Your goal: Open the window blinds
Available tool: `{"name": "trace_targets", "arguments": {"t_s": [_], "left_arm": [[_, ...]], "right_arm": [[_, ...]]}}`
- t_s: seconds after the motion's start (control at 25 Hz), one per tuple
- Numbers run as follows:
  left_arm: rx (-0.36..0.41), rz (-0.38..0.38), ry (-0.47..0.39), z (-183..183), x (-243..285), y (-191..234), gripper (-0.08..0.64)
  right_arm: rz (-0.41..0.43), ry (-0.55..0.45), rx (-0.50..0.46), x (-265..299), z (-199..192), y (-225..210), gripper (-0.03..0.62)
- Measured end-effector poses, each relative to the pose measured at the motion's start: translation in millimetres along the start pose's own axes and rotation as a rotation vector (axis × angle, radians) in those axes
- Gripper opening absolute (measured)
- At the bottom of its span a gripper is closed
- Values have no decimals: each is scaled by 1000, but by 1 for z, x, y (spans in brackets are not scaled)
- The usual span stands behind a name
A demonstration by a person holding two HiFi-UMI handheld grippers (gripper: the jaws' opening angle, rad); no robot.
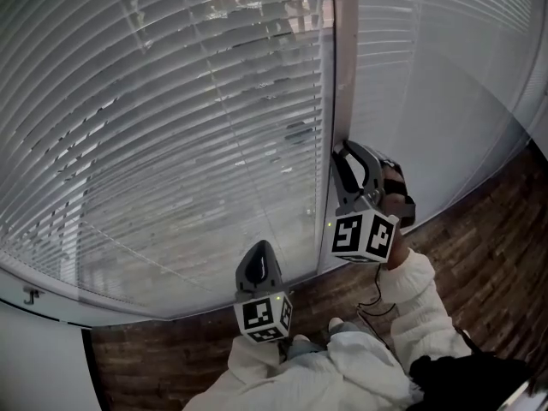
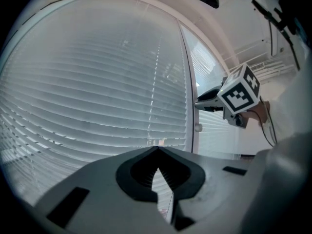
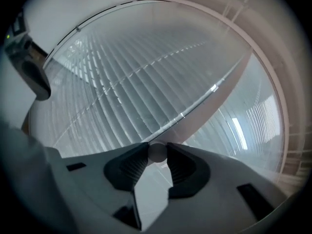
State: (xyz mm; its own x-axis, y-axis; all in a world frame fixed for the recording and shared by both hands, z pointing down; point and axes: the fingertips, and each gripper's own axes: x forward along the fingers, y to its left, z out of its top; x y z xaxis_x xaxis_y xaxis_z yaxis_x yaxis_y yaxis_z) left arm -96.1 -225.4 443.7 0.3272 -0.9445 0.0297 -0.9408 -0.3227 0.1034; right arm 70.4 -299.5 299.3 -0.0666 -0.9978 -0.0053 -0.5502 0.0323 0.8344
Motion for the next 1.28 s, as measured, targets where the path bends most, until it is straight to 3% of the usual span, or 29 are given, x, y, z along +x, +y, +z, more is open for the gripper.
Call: {"name": "trace_targets", "arguments": {"t_s": [0.72, 0.8, 0.88, 0.96, 1.04, 1.08, 1.12, 1.28], "left_arm": [[36, -3, -15, 6, 18, -18, -2], [40, -4, -16, 7, 19, -18, -2], [39, -7, -16, 7, 20, -19, -2], [35, -9, -17, 7, 20, -20, -2], [33, -6, -16, 6, 20, -18, -2], [32, -4, -15, 6, 19, -16, -2], [29, -1, -13, 5, 20, -14, -2], [19, -3, -3, 3, 20, -11, -2]], "right_arm": [[30, -117, -886, -3, -8, 13, 129], [29, -115, -960, -3, -8, 13, 129], [21, -111, -945, -2, -8, 12, 130], [28, -106, -742, -2, -7, 8, 130], [74, -88, -358, -3, -10, 4, 135], [106, -83, -99, -4, -11, 1, 147], [141, -89, 215, -7, -13, -3, 159], [301, -163, 1700, -21, -24, -13, 163]]}}
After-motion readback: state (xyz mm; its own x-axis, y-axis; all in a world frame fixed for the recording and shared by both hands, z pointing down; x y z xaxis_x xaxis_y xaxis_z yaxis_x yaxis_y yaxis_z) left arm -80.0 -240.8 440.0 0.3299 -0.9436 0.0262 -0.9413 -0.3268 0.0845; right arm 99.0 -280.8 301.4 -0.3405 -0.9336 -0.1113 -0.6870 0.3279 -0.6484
